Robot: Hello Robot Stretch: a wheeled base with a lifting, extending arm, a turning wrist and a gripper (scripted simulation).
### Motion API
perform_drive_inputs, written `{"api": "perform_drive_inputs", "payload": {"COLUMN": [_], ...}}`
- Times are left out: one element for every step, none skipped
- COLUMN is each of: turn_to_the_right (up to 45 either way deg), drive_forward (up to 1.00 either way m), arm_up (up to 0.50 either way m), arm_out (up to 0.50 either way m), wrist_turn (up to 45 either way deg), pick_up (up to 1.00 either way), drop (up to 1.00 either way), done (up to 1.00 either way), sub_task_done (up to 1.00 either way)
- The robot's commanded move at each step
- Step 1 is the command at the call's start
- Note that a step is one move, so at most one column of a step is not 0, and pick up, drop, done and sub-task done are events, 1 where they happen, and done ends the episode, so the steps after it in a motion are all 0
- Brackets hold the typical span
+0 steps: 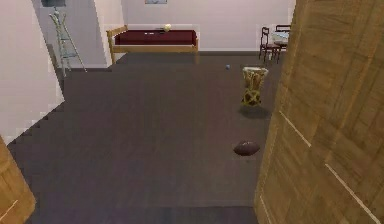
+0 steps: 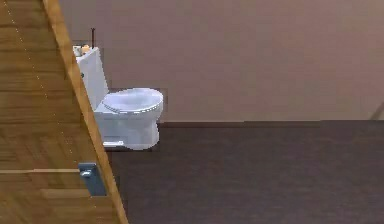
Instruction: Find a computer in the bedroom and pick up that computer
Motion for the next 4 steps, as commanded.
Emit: {"api": "perform_drive_inputs", "payload": {"turn_to_the_right": [0.0,0.0,12.0,0.0], "drive_forward": [1.00,1.00,0.00,1.00], "arm_up": [0.00,0.00,0.00,0.00], "arm_out": [0.00,0.00,0.00,0.00], "wrist_turn": [0.0,0.0,0.0,0.0], "pick_up": [0.00,0.00,0.00,0.00], "drop": [0.00,0.00,0.00,0.00], "done": [0.00,0.00,0.00,0.00], "sub_task_done": [0.00,0.00,0.00,0.00]}}
